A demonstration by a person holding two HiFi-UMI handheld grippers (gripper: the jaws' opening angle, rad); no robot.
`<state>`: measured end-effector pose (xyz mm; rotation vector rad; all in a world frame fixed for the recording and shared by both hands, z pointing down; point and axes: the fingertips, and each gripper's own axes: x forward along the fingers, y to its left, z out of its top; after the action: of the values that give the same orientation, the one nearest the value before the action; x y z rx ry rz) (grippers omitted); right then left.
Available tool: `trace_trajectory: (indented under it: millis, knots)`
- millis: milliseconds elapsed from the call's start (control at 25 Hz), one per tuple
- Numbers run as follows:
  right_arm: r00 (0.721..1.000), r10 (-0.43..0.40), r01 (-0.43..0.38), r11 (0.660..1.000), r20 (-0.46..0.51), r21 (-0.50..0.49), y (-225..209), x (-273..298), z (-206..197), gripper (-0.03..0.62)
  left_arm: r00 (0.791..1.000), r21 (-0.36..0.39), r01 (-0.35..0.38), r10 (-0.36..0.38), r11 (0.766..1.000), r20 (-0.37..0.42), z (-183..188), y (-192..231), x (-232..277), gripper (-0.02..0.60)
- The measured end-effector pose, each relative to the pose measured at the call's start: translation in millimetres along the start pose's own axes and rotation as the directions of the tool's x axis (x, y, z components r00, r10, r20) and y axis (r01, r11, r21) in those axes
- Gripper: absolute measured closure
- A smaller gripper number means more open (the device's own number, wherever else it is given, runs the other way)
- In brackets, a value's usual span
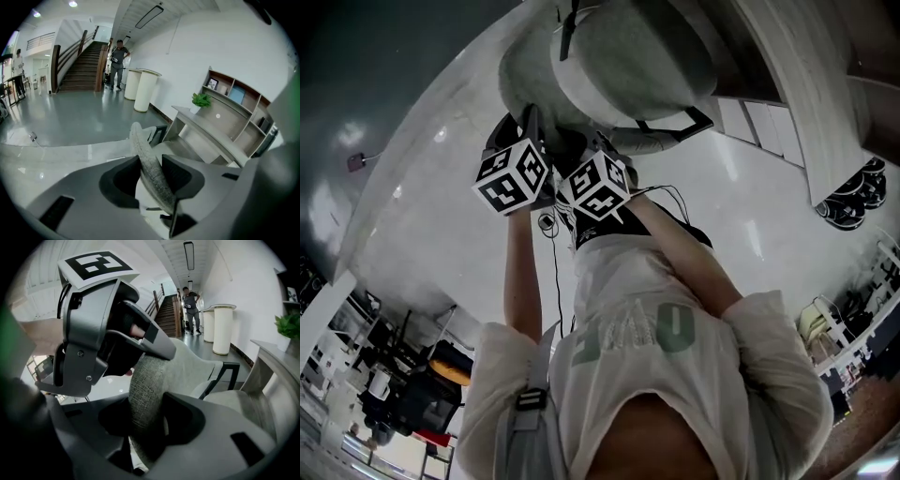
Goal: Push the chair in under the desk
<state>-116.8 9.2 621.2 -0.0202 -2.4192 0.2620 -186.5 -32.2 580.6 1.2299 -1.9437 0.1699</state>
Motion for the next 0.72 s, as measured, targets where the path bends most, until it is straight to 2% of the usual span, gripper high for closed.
trace_trajectory:
  millis: [360,720]
  knots:
    - [1.000,-0.003,0.002,0.999,-0.013,-0.045,-50.2,-26.6,-8.8,0.439,0.999,-0.012,0.036,-0.036,0.999,-0.003,8.5,-48.5,27.2,0.426]
    - [0.999,-0.043,0.042,0.998,-0.022,-0.042,-94.4,-29.6,-5.7,0.445,0.990,0.029,0.124,-0.122,0.992,-0.065,25.2,-74.2,59.6,0.410]
